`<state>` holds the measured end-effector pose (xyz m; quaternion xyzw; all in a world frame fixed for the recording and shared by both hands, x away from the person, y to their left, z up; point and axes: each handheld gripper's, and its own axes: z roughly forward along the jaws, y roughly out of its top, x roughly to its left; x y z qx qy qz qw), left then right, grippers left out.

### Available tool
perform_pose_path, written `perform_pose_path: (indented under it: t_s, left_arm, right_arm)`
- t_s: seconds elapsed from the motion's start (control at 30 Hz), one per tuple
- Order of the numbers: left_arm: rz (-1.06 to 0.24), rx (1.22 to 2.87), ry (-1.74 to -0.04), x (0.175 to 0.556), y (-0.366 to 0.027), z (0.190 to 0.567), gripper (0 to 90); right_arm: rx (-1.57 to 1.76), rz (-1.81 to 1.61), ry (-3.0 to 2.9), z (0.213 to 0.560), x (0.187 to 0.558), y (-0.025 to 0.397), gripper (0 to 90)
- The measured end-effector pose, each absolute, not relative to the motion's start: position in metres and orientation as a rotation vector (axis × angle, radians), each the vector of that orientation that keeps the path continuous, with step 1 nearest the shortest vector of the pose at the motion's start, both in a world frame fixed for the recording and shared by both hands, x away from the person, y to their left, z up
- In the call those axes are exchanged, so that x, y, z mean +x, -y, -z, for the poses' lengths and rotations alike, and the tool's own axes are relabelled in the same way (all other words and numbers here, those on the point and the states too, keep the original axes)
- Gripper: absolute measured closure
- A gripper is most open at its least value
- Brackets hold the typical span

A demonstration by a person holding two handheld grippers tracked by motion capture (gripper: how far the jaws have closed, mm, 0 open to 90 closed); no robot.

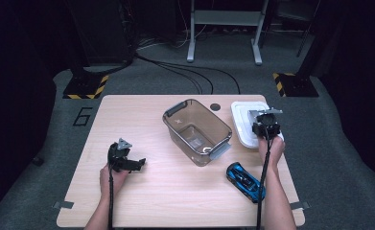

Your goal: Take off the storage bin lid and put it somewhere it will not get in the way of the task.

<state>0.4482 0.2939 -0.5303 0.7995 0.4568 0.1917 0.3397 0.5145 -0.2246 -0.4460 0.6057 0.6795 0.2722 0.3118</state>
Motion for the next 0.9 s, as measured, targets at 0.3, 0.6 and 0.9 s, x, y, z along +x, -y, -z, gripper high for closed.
perform_pose_path:
  t_s: [0.3,0.6,0.9]
  left_arm:
    - [-0.502,2.080,-1.187,0.448,-0.294,0.530,1.1]
    - [-0.502,2.080,-1.187,0.448,-0.294,0.530,1.1]
    - [-0.502,2.080,-1.187,0.448,-0.294,0.530,1.1]
  right_arm:
    - [1.660,-0.700,-1.810,0.477,0.517,0.230,67.1]
    - [1.705,-0.675,-1.836,0.495,0.517,0.226,66.8]
    - [1.717,-0.692,-1.886,0.497,0.518,0.229,63.1]
